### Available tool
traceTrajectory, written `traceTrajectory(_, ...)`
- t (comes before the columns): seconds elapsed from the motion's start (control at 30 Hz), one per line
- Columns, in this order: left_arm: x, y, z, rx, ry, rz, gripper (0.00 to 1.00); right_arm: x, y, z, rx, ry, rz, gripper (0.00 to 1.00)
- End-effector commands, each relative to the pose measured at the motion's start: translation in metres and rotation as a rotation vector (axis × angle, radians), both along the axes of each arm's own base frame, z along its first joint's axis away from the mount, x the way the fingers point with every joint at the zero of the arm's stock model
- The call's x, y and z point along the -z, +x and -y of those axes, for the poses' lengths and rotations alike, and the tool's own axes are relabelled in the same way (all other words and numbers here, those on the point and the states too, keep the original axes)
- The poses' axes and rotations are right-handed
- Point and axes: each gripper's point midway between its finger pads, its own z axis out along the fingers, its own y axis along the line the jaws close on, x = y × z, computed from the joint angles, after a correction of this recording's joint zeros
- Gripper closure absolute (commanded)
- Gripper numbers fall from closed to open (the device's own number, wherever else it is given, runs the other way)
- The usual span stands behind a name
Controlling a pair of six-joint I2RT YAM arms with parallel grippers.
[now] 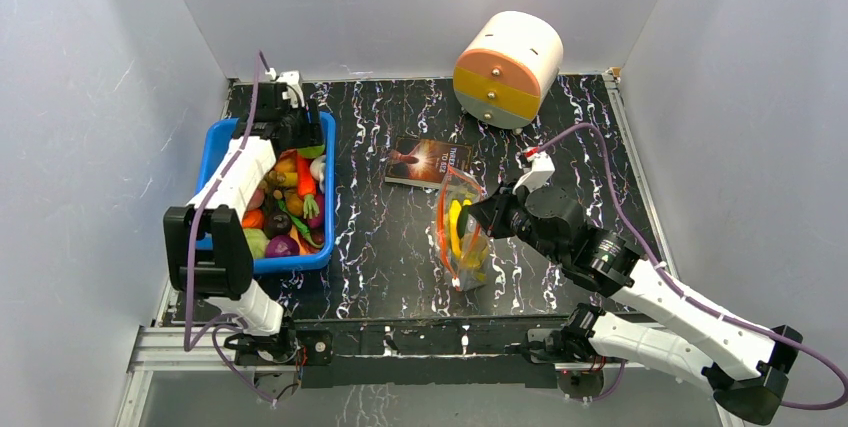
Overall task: Place the food in the zip-top bag and seal the zipper
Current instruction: Pick up the fake fruit from the bin.
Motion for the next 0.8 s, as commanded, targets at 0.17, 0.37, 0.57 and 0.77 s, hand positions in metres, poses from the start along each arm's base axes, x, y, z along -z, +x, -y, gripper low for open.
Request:
traceTrajectory(0.17,-0.052,-0.036,0.016,0.073,-0.077,0.101,0.65,-0.042,0.006,-0.010,-0.006,0.103,0.070,1.00)
traceTrajectory(0.37,-0.063,-0.067,0.042,0.203,-0.180,0.112,0.64,-0.040,0.007,-0.011,-0.003,0.100,0.061,1.00)
traceTrajectory(0.57,-0.075,-0.097,0.059,0.288,-0.254,0.138,0.65,-0.035,0.007,-0.010,0.003,0.096,0.051,1.00)
traceTrajectory(0.77,-0.093,-0.131,0.090,0.437,-0.384,0.191,0.66,-0.031,0.008,-0.009,0.015,0.092,0.040,1.00)
